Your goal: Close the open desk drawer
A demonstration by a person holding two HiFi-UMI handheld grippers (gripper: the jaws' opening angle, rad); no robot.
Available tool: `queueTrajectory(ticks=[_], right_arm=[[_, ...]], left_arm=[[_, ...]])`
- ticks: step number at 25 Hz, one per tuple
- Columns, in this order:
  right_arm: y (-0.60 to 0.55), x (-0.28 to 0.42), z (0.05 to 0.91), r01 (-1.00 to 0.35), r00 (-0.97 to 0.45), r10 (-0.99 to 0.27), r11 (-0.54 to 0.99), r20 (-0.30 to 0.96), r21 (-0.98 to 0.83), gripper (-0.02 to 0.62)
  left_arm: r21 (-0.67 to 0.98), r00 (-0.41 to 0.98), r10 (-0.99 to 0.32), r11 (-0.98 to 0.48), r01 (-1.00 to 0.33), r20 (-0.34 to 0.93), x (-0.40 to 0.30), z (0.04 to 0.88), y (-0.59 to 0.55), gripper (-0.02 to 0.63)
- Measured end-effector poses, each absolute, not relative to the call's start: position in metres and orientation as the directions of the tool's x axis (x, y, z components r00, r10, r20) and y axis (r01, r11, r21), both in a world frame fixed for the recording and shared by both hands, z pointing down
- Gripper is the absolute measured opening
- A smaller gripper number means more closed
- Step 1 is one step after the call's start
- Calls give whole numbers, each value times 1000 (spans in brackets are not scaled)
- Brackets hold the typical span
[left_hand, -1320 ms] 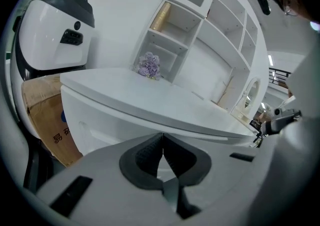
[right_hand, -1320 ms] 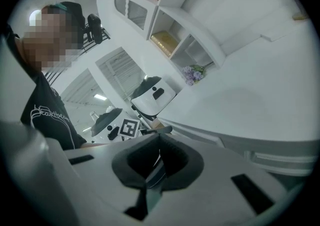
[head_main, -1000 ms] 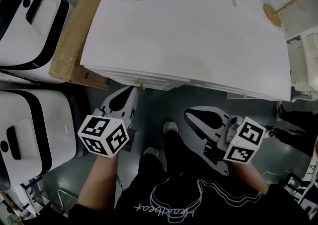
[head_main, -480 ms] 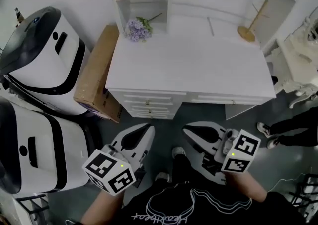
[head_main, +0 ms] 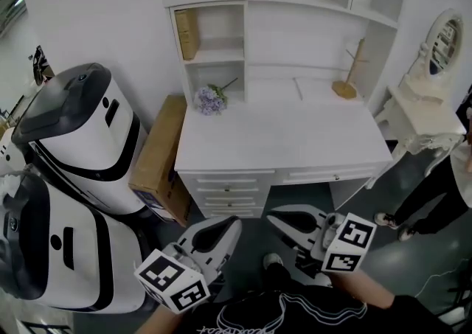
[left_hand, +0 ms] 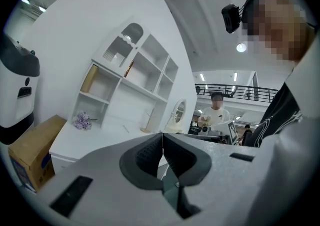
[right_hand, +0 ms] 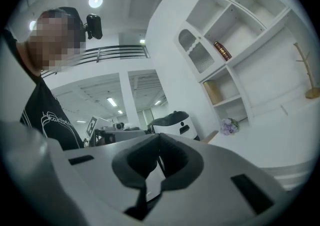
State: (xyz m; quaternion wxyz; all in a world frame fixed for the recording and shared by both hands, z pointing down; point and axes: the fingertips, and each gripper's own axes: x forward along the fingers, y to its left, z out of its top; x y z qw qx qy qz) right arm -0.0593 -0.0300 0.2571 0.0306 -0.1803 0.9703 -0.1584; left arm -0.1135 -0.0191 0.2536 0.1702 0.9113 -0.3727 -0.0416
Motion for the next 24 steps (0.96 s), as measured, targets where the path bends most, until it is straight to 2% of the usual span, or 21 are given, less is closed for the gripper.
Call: queueTrajectory(ticks=[24], right_arm=[[-28, -72, 257, -365, -925, -380, 872, 19, -326, 5]], left_arm=[[374, 720, -694, -659, -652, 33, -128, 259, -18, 6]])
